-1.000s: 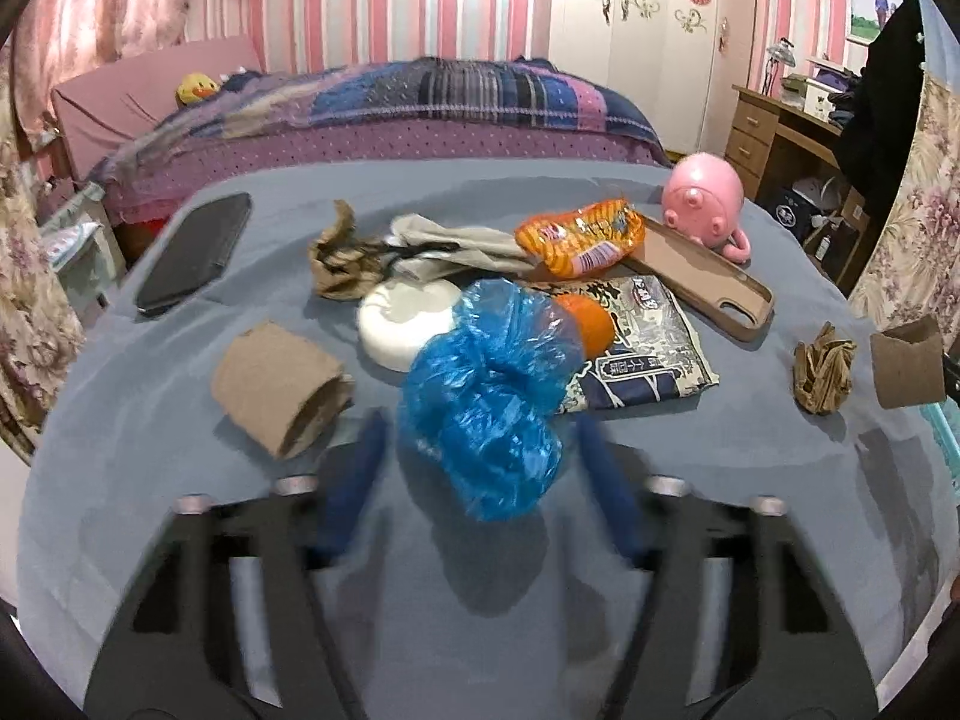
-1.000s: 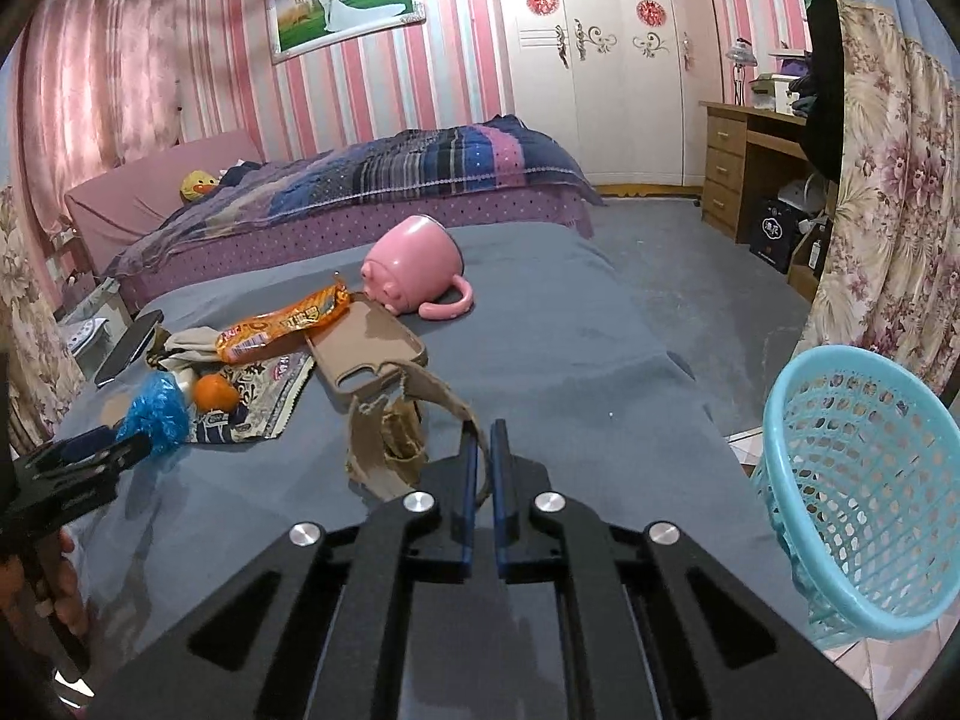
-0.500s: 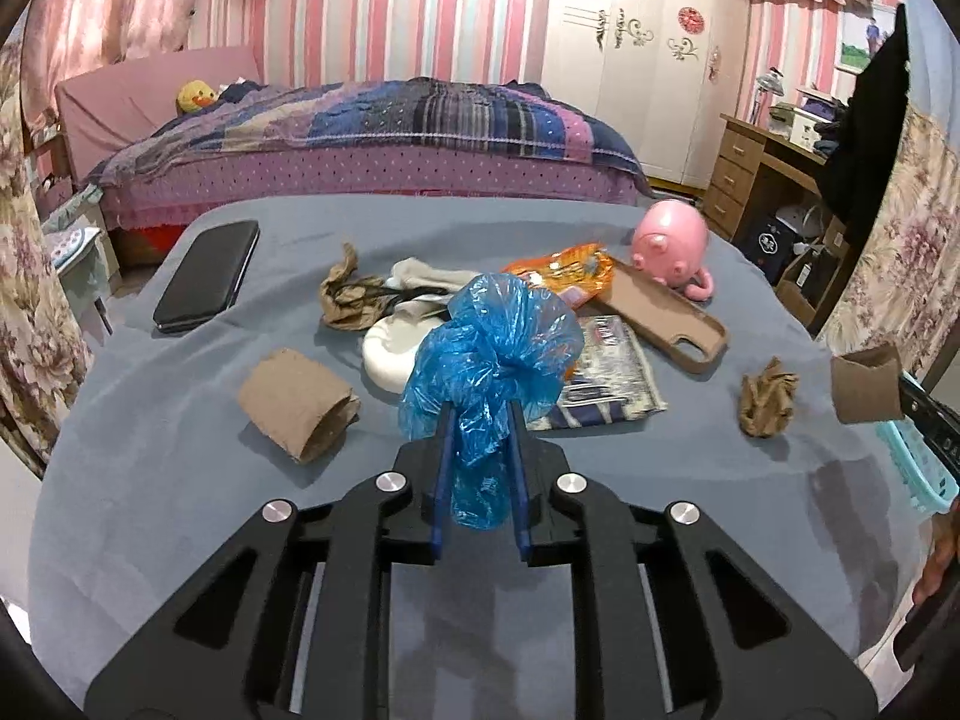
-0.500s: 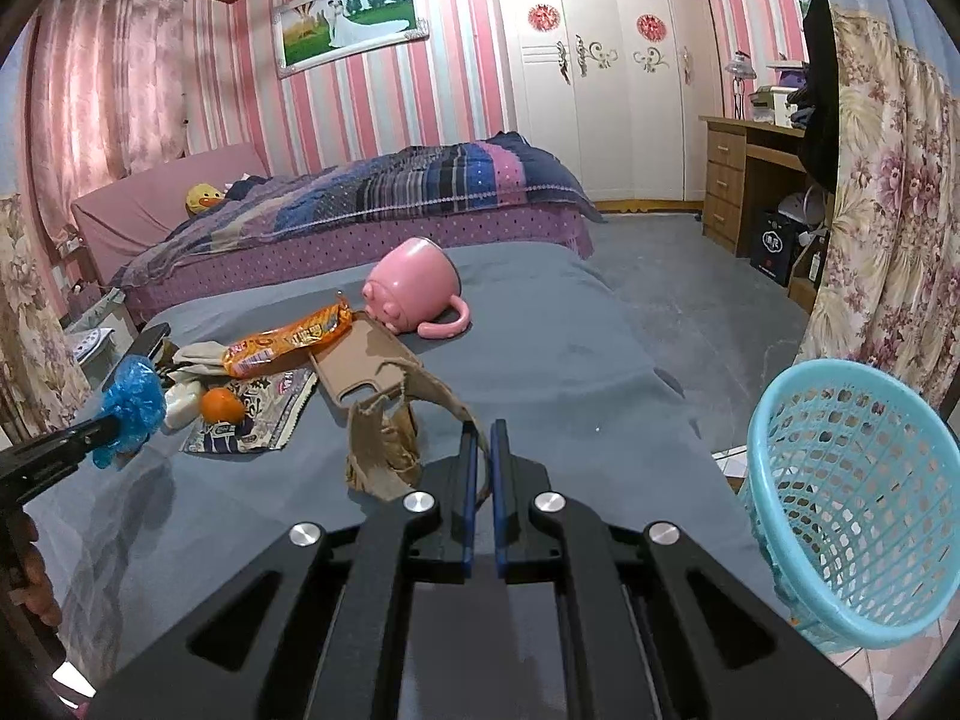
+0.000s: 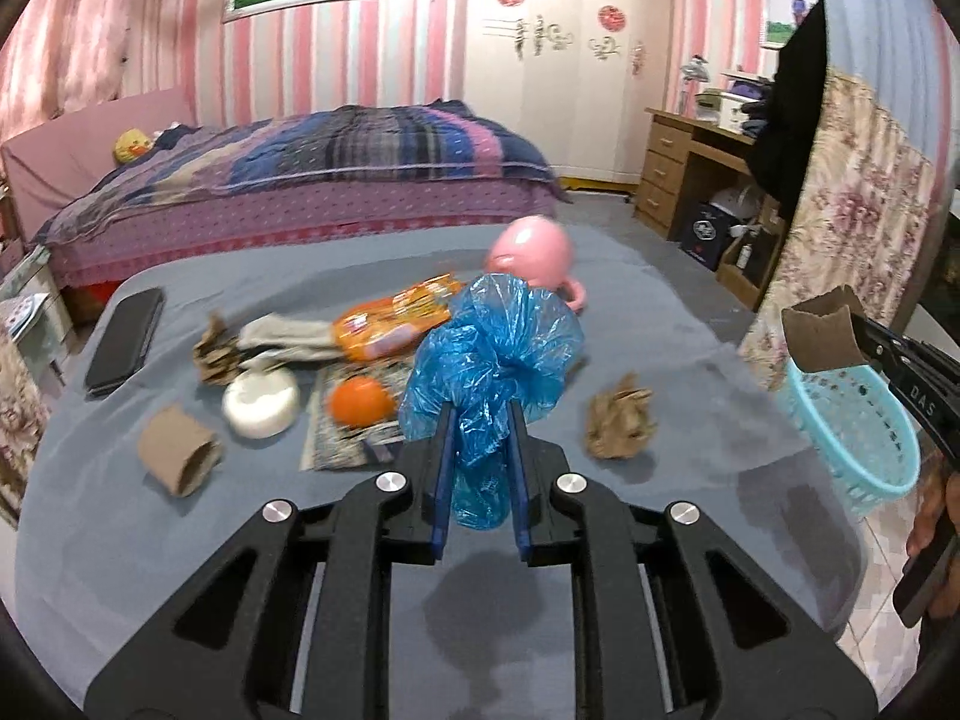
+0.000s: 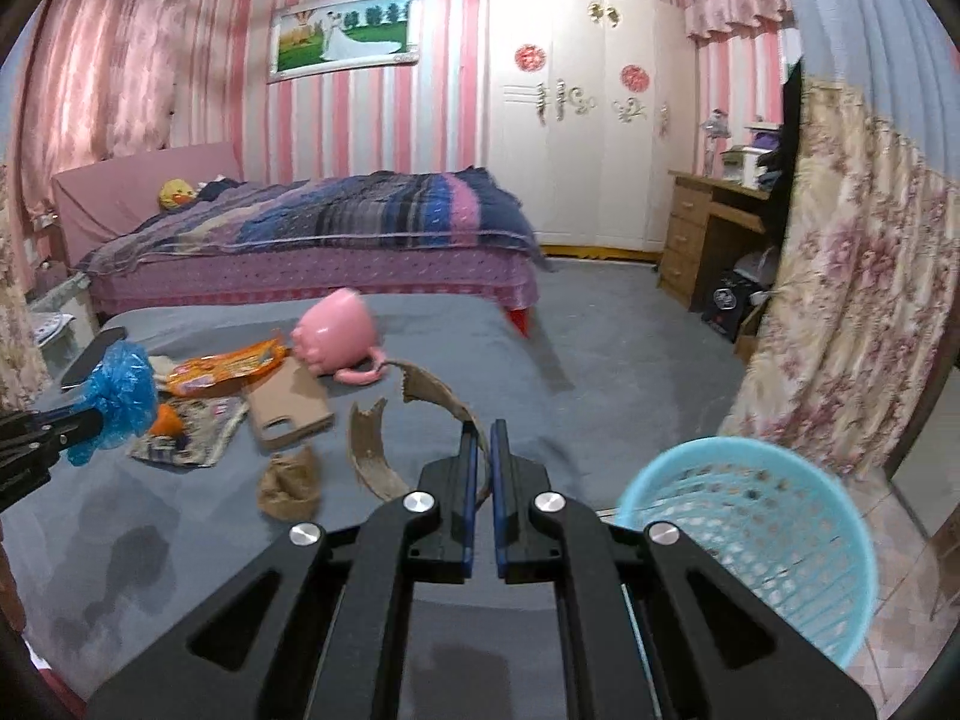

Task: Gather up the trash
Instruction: 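Carry the blue bag and cardboard piece over the basket and open both tools, then move both open tools back over the bed, then grasp the crumpled brown paper bag with the right tool while the left tool grasps the cardboard tube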

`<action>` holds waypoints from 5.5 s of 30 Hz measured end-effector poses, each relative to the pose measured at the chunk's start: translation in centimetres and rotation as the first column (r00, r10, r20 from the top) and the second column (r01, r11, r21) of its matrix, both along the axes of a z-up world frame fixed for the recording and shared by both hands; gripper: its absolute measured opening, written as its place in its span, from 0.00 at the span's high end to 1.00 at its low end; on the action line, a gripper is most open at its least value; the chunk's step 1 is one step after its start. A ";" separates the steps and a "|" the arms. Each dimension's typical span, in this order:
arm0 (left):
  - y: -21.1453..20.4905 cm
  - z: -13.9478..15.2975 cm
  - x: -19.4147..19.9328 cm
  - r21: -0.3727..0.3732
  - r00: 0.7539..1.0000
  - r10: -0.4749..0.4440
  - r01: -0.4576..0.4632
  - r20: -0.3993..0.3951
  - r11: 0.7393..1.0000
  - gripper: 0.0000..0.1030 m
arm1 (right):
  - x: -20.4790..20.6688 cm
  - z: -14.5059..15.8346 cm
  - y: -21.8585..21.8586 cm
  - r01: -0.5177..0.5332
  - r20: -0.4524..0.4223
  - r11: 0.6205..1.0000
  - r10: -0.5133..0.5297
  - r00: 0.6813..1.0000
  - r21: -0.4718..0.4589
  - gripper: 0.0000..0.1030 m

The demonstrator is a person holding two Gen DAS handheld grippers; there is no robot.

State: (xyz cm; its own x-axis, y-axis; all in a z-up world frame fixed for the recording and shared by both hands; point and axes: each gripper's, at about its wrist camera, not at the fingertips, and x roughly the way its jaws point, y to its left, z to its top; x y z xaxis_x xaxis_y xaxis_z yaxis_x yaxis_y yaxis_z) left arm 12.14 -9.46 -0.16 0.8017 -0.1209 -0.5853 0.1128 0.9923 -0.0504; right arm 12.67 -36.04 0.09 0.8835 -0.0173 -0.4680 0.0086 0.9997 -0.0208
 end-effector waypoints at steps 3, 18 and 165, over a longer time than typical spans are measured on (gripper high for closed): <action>-1.9 0.3 0.3 0.002 0.999 -0.034 0.034 0.009 0.999 0.86 | -0.4 0.5 -2.7 0.042 0.008 0.999 -0.042 0.999 -0.019 0.96; -12.8 0.0 1.7 0.022 0.974 -0.226 0.226 0.010 0.974 0.86 | -3.3 0.4 -13.3 0.224 0.011 0.973 -0.224 0.974 -0.053 0.95; 16.8 -4.8 1.5 0.085 0.956 0.269 -0.260 -0.113 0.962 0.98 | 6.0 -6.4 13.9 -0.119 -0.194 0.990 0.133 0.972 0.082 0.66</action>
